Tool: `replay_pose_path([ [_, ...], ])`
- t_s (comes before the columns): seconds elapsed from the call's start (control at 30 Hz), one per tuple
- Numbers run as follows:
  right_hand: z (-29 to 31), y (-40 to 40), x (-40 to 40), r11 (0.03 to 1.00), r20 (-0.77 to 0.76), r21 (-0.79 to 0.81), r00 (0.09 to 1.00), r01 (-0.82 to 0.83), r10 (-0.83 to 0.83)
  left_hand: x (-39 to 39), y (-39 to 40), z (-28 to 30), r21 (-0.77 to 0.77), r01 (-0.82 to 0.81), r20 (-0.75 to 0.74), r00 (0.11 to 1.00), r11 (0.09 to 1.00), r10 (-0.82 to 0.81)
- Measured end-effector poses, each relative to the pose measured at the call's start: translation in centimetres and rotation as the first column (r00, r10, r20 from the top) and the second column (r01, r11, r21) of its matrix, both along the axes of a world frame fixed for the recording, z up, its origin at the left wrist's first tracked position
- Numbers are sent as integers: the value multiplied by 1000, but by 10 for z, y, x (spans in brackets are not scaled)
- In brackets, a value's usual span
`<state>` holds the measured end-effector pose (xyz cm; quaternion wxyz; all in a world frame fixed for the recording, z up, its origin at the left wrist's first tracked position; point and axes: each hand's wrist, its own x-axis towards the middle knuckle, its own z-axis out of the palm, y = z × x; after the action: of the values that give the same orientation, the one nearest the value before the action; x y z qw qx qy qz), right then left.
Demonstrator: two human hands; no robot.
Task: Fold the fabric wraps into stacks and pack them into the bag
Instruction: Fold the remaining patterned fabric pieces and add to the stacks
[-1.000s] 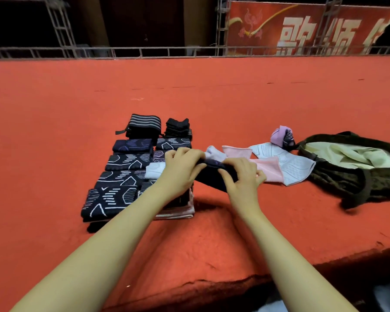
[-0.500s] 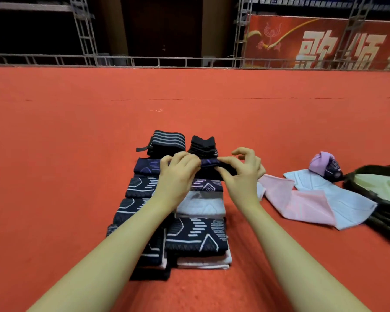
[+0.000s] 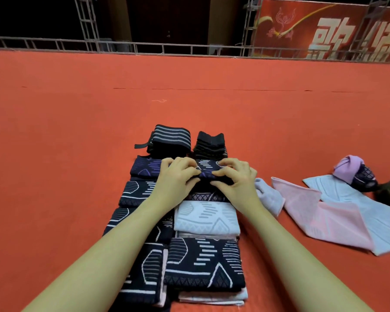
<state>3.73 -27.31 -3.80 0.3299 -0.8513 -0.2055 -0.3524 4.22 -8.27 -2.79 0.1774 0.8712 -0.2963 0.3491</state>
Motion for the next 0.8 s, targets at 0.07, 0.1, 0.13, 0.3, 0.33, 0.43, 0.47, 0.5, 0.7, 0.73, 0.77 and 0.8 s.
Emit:
replay_pose_path([
  [0.07,-8,-8,-3,999,-95,-37,995,-30,26,-2,2,-4,44,69,-80,995,997,-65],
  [0.1,-10,-11,-5,998,-127,-55,991,-43,35,-3,2,-6,61,93,-115,990,994,-85],
  [0.13,-11,-14,-6,996,-147,-82,989,-45,33,-5,0,-7,69,107,-139,986,992,-97],
  [0.3,-10,-21,-14,980,-251,-200,967,-17,-34,-15,-8,5,96,94,-154,985,991,-79],
  [0.33,-10,-22,-16,970,-285,-242,957,-24,-47,-19,-9,9,159,70,-177,983,985,-42],
  [0.43,-5,-22,-23,934,-427,-352,899,-65,-98,-31,-11,12,350,-37,-404,895,936,186],
  [0.47,-3,-22,-25,927,-470,-366,876,-85,-105,-34,-11,12,405,-42,-494,830,913,258],
  [0.5,-1,-21,-27,913,-499,-393,859,-105,-117,-36,-12,11,433,-31,-570,764,901,300],
  [0.7,7,-17,-35,836,-532,-537,815,-115,-230,-41,-15,10,500,-22,-660,637,865,398],
  [0.73,7,-17,-37,840,-518,-535,821,-92,-240,-43,-16,12,502,-29,-659,635,865,404],
  [0.77,7,-18,-40,850,-490,-523,836,-58,-245,-44,-18,15,497,-43,-652,640,867,406],
  [0.8,6,-21,-43,868,-452,-497,858,-13,-245,-46,-20,18,483,-65,-640,654,873,403],
])
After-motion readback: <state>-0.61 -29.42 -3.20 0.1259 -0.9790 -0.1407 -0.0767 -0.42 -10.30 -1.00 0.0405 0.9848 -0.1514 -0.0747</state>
